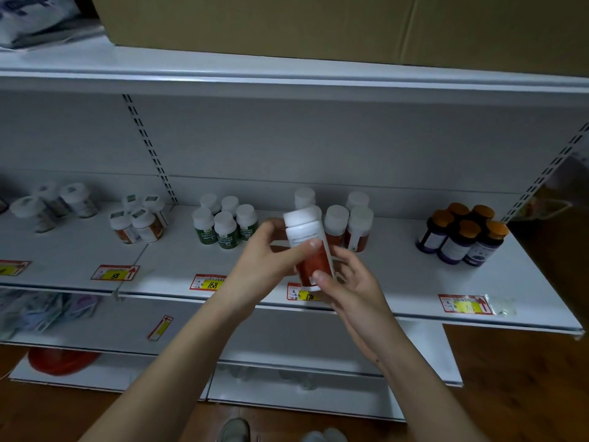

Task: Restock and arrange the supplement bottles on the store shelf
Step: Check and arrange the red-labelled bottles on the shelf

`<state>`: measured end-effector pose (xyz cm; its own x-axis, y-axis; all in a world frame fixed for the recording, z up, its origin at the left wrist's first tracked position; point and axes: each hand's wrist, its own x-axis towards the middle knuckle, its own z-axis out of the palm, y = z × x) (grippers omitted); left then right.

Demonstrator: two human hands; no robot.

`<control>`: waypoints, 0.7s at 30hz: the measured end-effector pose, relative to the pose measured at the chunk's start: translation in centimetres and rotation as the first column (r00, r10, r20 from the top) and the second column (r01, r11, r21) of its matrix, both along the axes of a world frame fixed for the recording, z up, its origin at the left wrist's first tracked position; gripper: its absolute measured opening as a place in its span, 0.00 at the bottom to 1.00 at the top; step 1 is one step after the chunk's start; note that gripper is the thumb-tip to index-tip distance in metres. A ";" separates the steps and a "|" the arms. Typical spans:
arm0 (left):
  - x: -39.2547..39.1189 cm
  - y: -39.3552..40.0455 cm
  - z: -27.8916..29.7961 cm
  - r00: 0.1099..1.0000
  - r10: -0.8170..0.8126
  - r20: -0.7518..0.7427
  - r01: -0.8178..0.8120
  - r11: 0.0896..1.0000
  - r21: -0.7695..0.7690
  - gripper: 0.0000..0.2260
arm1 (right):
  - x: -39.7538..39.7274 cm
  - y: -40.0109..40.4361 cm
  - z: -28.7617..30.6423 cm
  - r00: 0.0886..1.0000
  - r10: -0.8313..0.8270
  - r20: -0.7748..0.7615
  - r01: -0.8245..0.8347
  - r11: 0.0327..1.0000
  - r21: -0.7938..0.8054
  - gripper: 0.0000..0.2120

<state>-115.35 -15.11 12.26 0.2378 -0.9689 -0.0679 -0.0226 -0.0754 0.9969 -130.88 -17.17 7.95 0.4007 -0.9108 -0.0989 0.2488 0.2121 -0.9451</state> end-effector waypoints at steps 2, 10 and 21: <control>0.0 0.0 -0.1 0.999 -0.010 0.041 0.010 1.000 -0.012 0.24 | 0.1 0.0 0.1 0.994 -0.034 -0.100 0.024 0.995 -0.092 0.22; 0.1 0.0 -0.3 0.991 0.006 -0.134 -0.014 0.998 -0.054 0.22 | 0.0 -0.1 0.4 0.977 0.075 0.200 -0.099 0.988 0.115 0.17; -1.1 -0.5 -0.6 1.000 -0.031 0.004 0.031 0.999 -0.009 0.28 | -0.5 -0.7 0.2 0.986 -0.118 -0.116 0.089 0.971 -0.224 0.26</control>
